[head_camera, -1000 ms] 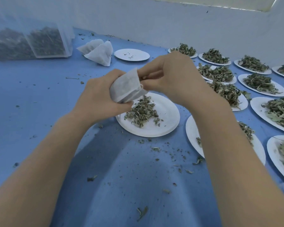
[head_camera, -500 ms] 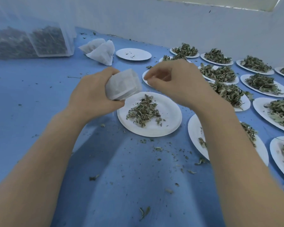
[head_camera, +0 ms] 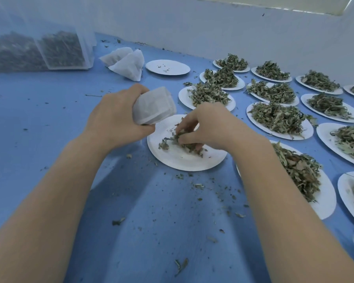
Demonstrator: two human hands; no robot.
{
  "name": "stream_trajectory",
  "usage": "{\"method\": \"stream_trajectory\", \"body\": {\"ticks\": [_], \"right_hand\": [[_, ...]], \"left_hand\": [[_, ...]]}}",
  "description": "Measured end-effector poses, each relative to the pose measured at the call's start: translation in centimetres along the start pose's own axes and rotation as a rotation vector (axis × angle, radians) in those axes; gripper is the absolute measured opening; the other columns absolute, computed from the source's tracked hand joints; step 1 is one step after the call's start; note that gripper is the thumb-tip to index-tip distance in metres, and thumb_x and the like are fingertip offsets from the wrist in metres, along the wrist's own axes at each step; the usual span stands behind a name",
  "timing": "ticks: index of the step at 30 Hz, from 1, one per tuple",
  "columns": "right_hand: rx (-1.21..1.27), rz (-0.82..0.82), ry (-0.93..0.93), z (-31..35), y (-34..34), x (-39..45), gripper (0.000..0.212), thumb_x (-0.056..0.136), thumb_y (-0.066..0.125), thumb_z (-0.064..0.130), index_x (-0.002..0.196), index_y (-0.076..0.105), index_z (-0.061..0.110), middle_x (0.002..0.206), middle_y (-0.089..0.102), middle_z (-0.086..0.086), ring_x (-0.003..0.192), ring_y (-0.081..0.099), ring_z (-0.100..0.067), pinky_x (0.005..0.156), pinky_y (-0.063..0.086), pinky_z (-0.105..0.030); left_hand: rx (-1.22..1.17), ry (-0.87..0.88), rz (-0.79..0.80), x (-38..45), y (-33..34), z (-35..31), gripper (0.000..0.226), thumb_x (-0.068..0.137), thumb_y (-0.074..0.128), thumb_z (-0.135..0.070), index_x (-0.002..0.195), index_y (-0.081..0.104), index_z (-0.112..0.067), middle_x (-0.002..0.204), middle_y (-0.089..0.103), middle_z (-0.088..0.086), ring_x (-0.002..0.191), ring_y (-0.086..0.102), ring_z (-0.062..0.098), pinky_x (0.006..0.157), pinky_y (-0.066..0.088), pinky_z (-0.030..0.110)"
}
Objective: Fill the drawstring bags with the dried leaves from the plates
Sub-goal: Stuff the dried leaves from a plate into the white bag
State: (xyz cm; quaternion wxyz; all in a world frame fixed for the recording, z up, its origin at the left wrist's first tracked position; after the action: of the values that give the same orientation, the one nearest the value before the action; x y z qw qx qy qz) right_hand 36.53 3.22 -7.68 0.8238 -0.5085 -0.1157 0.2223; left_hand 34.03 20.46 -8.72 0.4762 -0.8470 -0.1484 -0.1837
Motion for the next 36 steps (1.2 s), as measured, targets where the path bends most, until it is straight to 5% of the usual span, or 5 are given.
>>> {"method": "stream_trajectory", "body": {"ticks": [11,16,25,31,36], "right_hand": [[0.202,-0.178,-0.076,0.4,-4.8,-2.2,0.012,0.082,0.071,0.017,0.089,0.075,0.026,0.071,0.070,0.014,0.064,0.069,-0.005,0.071,0.052,-0.016],[0.075,-0.186,-0.061,1.3,-4.6,-2.0,0.013,0.084,0.067,0.014,0.089,0.075,0.021,0.071,0.070,0.010,0.064,0.068,-0.005,0.052,0.044,-0.004],[0.126,-0.188,-0.219,3.3,-3.7,-1.9,0.019,0.081,0.067,0.015,0.094,0.074,0.027,0.080,0.070,0.012,0.079,0.060,0.007,0.071,0.043,-0.003],[0.152,-0.017,-0.277,3.2,-3.8,-2.7,0.044,0.085,0.057,0.002,0.111,0.067,0.036,0.103,0.070,0.018,0.100,0.063,0.000,0.093,0.048,-0.025],[0.053,-0.270,-0.228,3.4,-4.3,-2.0,0.036,0.081,0.056,0.003,0.095,0.073,0.032,0.084,0.070,0.012,0.083,0.063,-0.001,0.069,0.044,-0.008]], "left_hand": [[0.064,0.037,0.080,-0.1,0.5,-0.3,0.050,0.064,0.074,-0.024,0.110,0.054,-0.027,0.094,0.059,-0.008,0.093,0.054,0.024,0.079,0.046,0.042],[0.115,0.108,0.076,-0.1,0.8,-0.9,0.054,0.062,0.074,-0.027,0.112,0.055,-0.027,0.091,0.054,-0.011,0.088,0.053,0.022,0.073,0.041,0.033],[-0.046,0.099,0.070,-0.3,1.3,-1.9,0.037,0.062,0.075,-0.030,0.080,0.045,-0.040,0.073,0.053,-0.015,0.074,0.054,0.018,0.062,0.044,0.032],[-0.236,0.028,0.047,-0.3,1.2,-1.9,0.039,0.053,0.071,-0.044,0.088,0.053,-0.037,0.075,0.059,-0.025,0.075,0.050,-0.015,0.060,0.035,0.001],[-0.318,0.032,0.021,-0.4,0.9,-2.3,0.041,0.054,0.071,-0.040,0.092,0.058,-0.039,0.084,0.062,-0.019,0.079,0.053,-0.007,0.064,0.038,0.005]]}}
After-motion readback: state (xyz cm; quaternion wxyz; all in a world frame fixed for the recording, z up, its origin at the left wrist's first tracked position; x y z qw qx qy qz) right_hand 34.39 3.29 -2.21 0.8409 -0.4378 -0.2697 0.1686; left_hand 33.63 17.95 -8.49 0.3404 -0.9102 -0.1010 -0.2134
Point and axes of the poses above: each hand's wrist, its own x-axis towards the middle knuckle, its own y-axis out of the palm, z = x × y, the point moved 4 cm from there along x, towards the middle knuckle
